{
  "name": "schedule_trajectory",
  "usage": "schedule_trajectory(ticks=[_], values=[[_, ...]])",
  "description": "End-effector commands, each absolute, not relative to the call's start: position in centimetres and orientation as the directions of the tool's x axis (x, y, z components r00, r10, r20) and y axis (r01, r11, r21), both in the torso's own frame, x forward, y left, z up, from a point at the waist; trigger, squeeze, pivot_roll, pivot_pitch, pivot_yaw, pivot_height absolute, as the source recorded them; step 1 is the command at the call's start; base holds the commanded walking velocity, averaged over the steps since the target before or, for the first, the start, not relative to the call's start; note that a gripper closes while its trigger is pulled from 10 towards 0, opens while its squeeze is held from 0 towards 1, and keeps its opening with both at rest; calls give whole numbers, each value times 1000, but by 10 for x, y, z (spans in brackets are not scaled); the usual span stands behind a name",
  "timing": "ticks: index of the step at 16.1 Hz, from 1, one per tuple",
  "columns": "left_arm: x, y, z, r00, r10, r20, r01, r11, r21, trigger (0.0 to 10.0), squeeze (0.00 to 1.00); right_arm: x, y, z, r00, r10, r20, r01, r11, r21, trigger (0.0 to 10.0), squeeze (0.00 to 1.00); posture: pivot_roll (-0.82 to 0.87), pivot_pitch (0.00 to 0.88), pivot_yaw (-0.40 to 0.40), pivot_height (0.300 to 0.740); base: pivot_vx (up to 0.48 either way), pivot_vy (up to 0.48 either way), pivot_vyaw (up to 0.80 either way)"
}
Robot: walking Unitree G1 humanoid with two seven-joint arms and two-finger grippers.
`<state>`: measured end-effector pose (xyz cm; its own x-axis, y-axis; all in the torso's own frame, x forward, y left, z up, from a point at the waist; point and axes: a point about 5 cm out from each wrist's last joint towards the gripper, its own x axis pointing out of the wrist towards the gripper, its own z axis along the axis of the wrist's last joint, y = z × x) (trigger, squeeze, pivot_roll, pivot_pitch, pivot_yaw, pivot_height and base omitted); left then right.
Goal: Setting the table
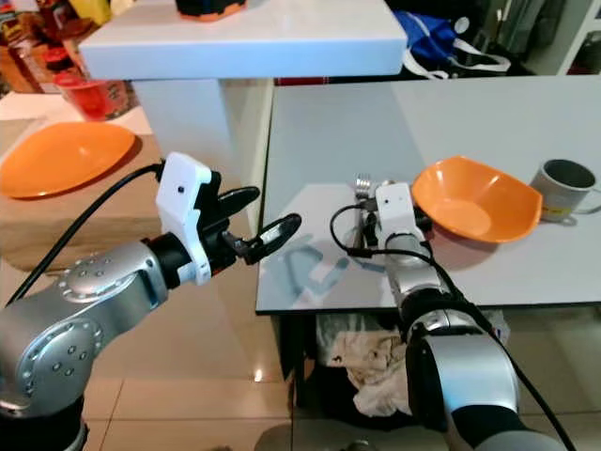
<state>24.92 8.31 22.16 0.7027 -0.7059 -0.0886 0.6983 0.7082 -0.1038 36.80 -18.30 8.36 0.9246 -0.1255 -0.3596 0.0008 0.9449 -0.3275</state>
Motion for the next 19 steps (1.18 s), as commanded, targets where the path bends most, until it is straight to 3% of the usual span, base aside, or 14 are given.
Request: schedule_trajectory(ticks=[1, 11, 12, 16, 18, 19], values=[[251, 82, 225, 707, -703, -77, 698, 711, -86, 10000, 0, 348, -167, 49, 861, -51, -506, -118, 947, -298, 10000, 0, 85, 12, 87, 736, 0, 0, 0], [253, 81, 224, 716, -695, -64, 691, 719, -78, 10000, 0, 349, -156, 48, 859, 11, -511, -164, 953, -256, 9765, 0, 86, 1, 74, 736, 0, 0, 0], [253, 81, 224, 716, -695, -64, 691, 719, -74, 10000, 0, 349, -154, 48, 861, 16, -508, -168, 952, -254, 0, 0, 86, 0, 75, 736, 0, 0, 0], [253, 81, 224, 715, -696, -61, 693, 718, -70, 10000, 0, 350, -153, 50, 864, 21, -503, -175, 950, -260, 0, 0, 85, 2, 74, 736, 0, 0, 0], [253, 81, 224, 715, -697, -60, 693, 718, -70, 10000, 0, 350, -154, 51, 865, 13, -502, -172, 947, -271, 10000, 0, 84, 2, 74, 736, 0, 0, 0], [254, 81, 225, 715, -697, -58, 693, 717, -69, 10000, 0, 351, -154, 52, 869, 9, -494, -174, 942, -288, 10000, 0, 81, 1, 73, 736, 0, 0, 0]])
